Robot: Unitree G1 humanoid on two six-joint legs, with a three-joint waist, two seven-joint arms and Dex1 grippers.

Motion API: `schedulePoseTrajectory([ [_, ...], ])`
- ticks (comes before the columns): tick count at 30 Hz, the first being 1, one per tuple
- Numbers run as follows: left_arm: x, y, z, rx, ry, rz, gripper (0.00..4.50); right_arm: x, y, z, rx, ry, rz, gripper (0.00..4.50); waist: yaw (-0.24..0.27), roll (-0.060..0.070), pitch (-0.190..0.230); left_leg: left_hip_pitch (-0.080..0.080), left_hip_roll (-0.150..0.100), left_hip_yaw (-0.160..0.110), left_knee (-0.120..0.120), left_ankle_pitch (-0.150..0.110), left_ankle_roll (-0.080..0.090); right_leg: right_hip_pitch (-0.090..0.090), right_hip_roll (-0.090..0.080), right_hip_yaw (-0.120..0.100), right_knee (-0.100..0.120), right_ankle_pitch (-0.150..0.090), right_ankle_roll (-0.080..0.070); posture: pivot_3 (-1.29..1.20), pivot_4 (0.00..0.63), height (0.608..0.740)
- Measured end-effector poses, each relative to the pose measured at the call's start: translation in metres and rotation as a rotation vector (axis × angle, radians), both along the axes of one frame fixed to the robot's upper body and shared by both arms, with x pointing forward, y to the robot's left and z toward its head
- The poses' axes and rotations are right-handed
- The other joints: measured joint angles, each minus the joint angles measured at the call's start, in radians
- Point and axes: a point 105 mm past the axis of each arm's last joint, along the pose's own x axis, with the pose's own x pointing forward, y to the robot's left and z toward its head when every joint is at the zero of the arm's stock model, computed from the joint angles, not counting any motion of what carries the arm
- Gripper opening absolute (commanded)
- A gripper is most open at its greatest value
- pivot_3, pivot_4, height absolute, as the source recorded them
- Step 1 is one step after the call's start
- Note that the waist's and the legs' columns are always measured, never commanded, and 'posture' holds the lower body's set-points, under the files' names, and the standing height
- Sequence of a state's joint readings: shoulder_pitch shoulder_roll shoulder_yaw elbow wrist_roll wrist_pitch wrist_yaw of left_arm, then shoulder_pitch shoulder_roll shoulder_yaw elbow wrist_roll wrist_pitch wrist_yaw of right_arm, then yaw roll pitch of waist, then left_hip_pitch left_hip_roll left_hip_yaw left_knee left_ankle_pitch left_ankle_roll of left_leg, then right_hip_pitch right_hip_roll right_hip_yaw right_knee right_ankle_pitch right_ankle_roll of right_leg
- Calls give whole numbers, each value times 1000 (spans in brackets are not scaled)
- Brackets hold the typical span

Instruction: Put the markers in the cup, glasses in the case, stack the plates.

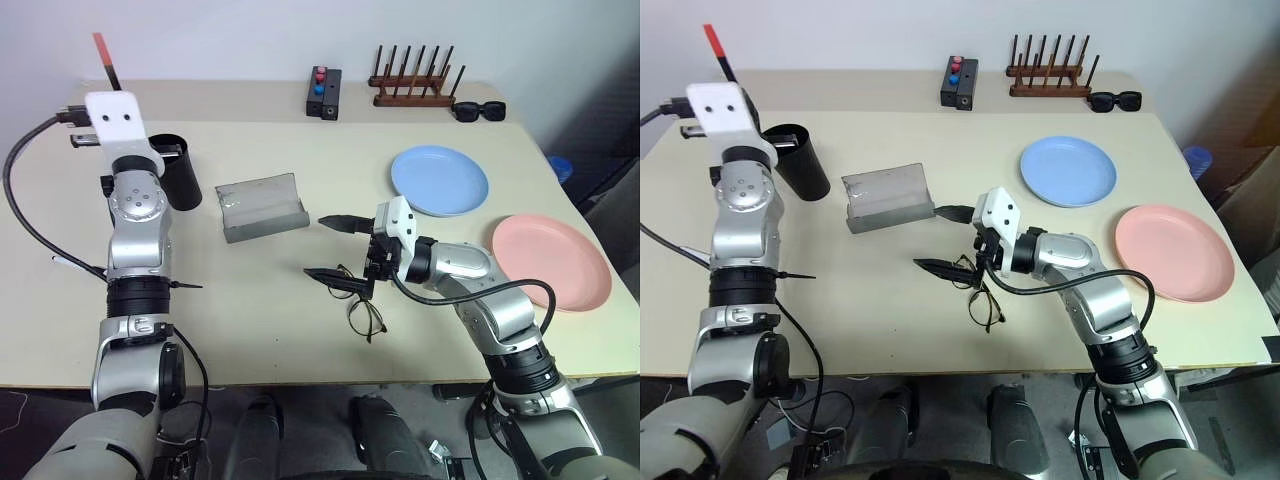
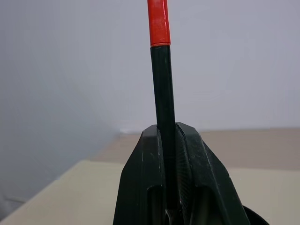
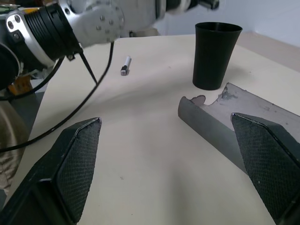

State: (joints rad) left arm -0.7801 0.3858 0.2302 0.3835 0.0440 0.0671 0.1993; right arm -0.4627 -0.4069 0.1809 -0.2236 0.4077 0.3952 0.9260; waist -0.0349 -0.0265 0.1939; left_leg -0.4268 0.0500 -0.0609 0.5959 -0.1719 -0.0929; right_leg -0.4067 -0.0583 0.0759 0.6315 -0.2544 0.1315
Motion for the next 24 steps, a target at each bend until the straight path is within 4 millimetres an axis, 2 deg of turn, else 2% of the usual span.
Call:
schedulePoseTrajectory([
  [7, 9, -8, -24, -64, 46, -32, 19, 0, 1, 1, 7, -3, -4, 4500, 2, 0, 0, 0, 0, 0, 0, 0, 0, 0, 0, 0, 0, 0, 0, 0, 150, 740],
  [9, 10, -10, -27, -76, 53, -40, 857, 0, 1, 1, 7, -3, -4, 4500, 2, 0, 0, 0, 0, 0, 0, 0, 0, 0, 0, 0, 0, 0, 0, 0, 150, 740],
  [10, 11, -11, -28, -79, 54, -42, 1141, 0, 1, 1, 7, -3, -4, 4500, 2, 0, 0, 0, 0, 0, 0, 0, 0, 0, 0, 0, 0, 0, 0, 0, 150, 740],
  [12, 11, -11, -29, -84, 54, -36, 2089, 0, 1, 1, 6, -3, -4, 4500, 1, 0, 0, 0, 0, 0, 0, 0, 0, 0, 0, 0, 0, 0, 0, 0, 150, 740],
  [17, 11, -13, -31, -124, 41, -32, 2089, 0, 1, 1, 7, -2, -3, 4500, 2, 0, 0, 0, 0, 0, 0, 0, 0, 0, 0, 0, 0, 0, 0, 0, 150, 740],
  [20, 8, -6, -28, -152, 21, -7, 2089, -1, 3, 1, 6, 0, 2, 4500, 1, 0, 0, 0, 0, 0, 0, 0, 0, 0, 0, 0, 0, 0, 0, 0, 150, 740],
  [22, 4, 2, -23, -192, 2, 28, 2089, -1, 3, 0, 7, 0, 4, 4500, 0, 0, 0, 0, 0, 0, 0, 0, 0, 0, 0, 0, 0, 0, 0, 0, 150, 740],
  [24, -5, 21, -18, -252, -8, 114, 2089, -1, 4, 0, 8, 1, 7, 4500, -5, 0, 0, 0, 0, 0, 0, 0, 0, 0, 0, 0, 0, 0, 0, 0, 150, 740],
])
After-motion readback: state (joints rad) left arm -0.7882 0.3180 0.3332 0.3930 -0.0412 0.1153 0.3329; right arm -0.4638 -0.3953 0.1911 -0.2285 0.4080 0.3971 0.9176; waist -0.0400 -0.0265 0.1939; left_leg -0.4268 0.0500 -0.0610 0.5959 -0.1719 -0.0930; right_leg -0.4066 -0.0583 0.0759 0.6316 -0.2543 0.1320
